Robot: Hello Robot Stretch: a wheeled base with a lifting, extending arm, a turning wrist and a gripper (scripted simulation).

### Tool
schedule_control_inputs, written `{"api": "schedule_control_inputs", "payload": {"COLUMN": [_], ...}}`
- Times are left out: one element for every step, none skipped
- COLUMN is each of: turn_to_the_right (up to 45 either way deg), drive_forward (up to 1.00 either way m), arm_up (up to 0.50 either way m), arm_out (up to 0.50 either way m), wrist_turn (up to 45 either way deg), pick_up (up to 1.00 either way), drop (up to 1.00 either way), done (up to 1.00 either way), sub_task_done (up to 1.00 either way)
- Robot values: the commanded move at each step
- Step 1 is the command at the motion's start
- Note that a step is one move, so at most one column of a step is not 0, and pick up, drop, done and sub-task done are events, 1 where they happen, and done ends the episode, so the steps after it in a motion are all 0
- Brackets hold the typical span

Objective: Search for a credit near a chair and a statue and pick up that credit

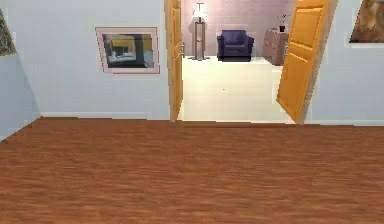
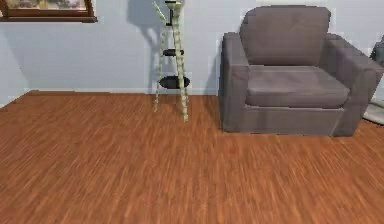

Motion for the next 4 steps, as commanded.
{"api": "schedule_control_inputs", "payload": {"turn_to_the_right": [42.0,0.0,-45.0,-42.0], "drive_forward": [0.0,0.3,0.0,0.0], "arm_up": [0.0,0.0,0.0,0.0], "arm_out": [0.0,0.0,0.0,0.0], "wrist_turn": [0.0,0.0,0.0,0.0], "pick_up": [0.0,0.0,0.0,0.0], "drop": [0.0,0.0,0.0,0.0], "done": [0.0,0.0,0.0,0.0], "sub_task_done": [0.0,0.0,0.0,0.0]}}
